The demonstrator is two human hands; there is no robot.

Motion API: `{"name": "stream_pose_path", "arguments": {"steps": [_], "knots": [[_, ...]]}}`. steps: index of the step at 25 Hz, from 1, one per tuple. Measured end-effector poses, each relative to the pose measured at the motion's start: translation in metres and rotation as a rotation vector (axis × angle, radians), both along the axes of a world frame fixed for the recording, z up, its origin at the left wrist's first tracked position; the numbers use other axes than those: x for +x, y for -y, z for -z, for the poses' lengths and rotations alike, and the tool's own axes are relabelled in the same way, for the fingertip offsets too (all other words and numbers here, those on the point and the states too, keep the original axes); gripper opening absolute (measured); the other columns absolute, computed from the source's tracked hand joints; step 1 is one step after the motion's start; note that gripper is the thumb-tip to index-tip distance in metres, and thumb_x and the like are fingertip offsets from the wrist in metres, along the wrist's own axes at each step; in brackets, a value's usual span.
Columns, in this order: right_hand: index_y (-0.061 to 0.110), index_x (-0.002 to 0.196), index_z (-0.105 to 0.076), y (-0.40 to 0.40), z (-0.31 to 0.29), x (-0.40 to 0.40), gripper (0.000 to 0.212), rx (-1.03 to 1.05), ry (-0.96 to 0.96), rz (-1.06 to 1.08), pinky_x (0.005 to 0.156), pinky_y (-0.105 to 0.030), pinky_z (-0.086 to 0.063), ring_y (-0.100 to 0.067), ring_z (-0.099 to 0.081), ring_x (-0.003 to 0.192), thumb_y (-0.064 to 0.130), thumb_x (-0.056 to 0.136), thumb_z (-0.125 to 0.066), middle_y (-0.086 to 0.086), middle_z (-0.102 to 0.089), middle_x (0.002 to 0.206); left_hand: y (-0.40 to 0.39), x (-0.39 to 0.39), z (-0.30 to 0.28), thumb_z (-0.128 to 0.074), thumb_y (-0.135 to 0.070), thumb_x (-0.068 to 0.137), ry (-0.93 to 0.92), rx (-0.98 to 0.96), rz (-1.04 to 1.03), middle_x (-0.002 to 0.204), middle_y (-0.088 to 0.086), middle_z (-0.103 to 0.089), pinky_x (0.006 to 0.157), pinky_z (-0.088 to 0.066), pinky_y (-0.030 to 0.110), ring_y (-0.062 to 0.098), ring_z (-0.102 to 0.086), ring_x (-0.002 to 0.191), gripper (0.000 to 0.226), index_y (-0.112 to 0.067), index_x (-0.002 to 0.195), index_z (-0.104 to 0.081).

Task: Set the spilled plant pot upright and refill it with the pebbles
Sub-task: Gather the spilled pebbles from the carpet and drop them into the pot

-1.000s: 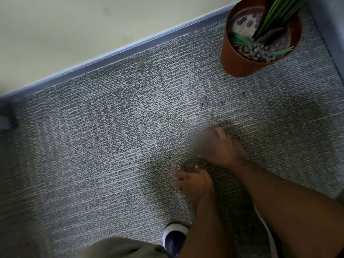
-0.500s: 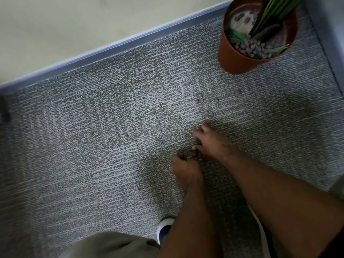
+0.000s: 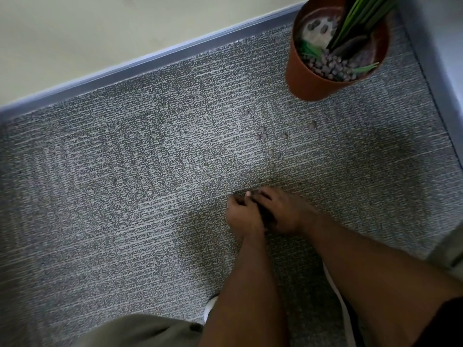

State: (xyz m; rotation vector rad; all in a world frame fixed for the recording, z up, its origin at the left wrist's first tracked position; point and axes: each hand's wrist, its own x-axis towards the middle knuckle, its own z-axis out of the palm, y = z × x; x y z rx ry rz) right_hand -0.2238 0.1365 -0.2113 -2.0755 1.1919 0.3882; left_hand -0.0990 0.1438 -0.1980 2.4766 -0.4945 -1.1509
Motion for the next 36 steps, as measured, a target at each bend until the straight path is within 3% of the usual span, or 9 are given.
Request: {"name": "stream_pose_path", "arguments": {"steps": [4,7,13,18,20,24,28,32,36], "knots": [[0.022,0.138,-0.047,0.003,-0.001,0.004,0.044,-0.049,0.084,0.089,0.079,-0.043,-0.055,-0.030,-0.058,0.105,0.025,0.096,-0.060,-0.006,-0.048,0.131,0.009,0.004,0.002,-0.078,-0.037,0.085,-0.007,0.061,-0.034,0.084,0.003,-0.068,0.077,-0.046,0.029,0.027,-0.067,0.089,0.028,-0.012,0.092,-0.065],[0.016,0.122,-0.060,0.007,-0.005,0.001,0.029,-0.015,0.153,0.149,0.078,-0.040,-0.053,-0.030,-0.059,0.100,0.020,0.093,-0.061,-0.007,-0.054,0.124,0.015,0.002,0.000,-0.078,-0.024,0.082,-0.011,0.075,-0.010,0.081,0.001,-0.064,0.080,-0.049,0.028,0.027,-0.068,0.089,0.017,-0.015,0.090,-0.065],[0.014,0.104,-0.066,0.008,-0.001,-0.002,0.033,-0.080,0.210,0.289,0.069,-0.041,-0.054,-0.030,-0.064,0.085,0.039,0.085,-0.053,-0.006,-0.058,0.108,0.033,-0.002,-0.006,-0.067,-0.014,0.084,-0.004,0.026,0.080,0.093,0.005,-0.075,0.081,-0.050,0.026,0.026,-0.070,0.092,0.014,-0.021,0.095,-0.070],[0.014,0.096,-0.069,0.015,-0.003,0.000,0.016,-0.090,0.305,0.395,0.072,-0.039,-0.053,-0.030,-0.065,0.086,0.023,0.084,-0.063,-0.007,-0.064,0.098,0.044,-0.003,-0.009,-0.067,-0.015,0.084,0.035,-0.001,0.075,0.093,0.003,-0.077,0.084,-0.051,0.028,0.027,-0.071,0.093,0.014,-0.022,0.094,-0.073],[0.013,0.094,-0.073,0.023,-0.003,0.002,0.013,-0.137,0.370,0.602,0.076,-0.034,-0.053,-0.026,-0.067,0.086,0.021,0.086,-0.066,-0.006,-0.069,0.095,0.046,-0.003,-0.009,-0.066,-0.016,0.085,0.044,-0.002,0.077,0.091,0.003,-0.076,0.082,-0.050,0.028,0.028,-0.070,0.091,0.013,-0.023,0.094,-0.070],[0.013,0.096,-0.080,0.046,-0.006,0.007,0.011,-0.077,0.455,1.375,0.086,-0.030,-0.059,-0.016,-0.074,0.087,0.014,0.085,-0.077,-0.001,-0.078,0.091,0.054,-0.003,-0.007,-0.067,-0.016,0.084,-0.020,-0.076,0.045,0.083,-0.001,-0.073,0.079,-0.054,0.029,0.027,-0.071,0.084,0.010,-0.024,0.088,-0.062],[0.007,0.092,-0.077,0.092,-0.046,0.016,0.011,-0.002,1.042,1.986,0.077,-0.032,-0.062,-0.028,-0.076,0.084,-0.001,0.085,-0.075,-0.008,-0.078,0.084,0.096,-0.014,-0.015,-0.074,-0.016,0.081,-0.197,-0.219,-0.045,0.079,-0.008,-0.077,0.086,-0.062,0.040,0.018,-0.075,0.080,0.011,-0.027,0.077,-0.074],[-0.010,0.100,-0.071,0.156,-0.109,0.009,0.017,-0.208,1.480,2.170,0.076,-0.031,-0.062,-0.030,-0.075,0.081,-0.006,0.084,-0.073,-0.018,-0.075,0.089,0.168,-0.049,-0.081,-0.074,0.001,0.083,-0.455,-0.416,0.024,0.087,-0.001,-0.077,0.086,-0.062,0.034,0.012,-0.072,0.079,0.013,-0.011,0.089,-0.076],[-0.011,0.101,-0.069,0.193,-0.146,-0.012,0.015,-0.212,1.583,2.226,0.053,-0.023,-0.058,-0.021,-0.069,0.063,-0.010,0.086,-0.069,-0.011,-0.070,0.073,0.217,-0.079,-0.133,-0.075,-0.017,0.089,-0.327,-0.523,0.335,0.089,-0.003,-0.078,0.083,-0.061,0.028,0.014,-0.073,0.083,0.004,-0.017,0.092,-0.077]]}}
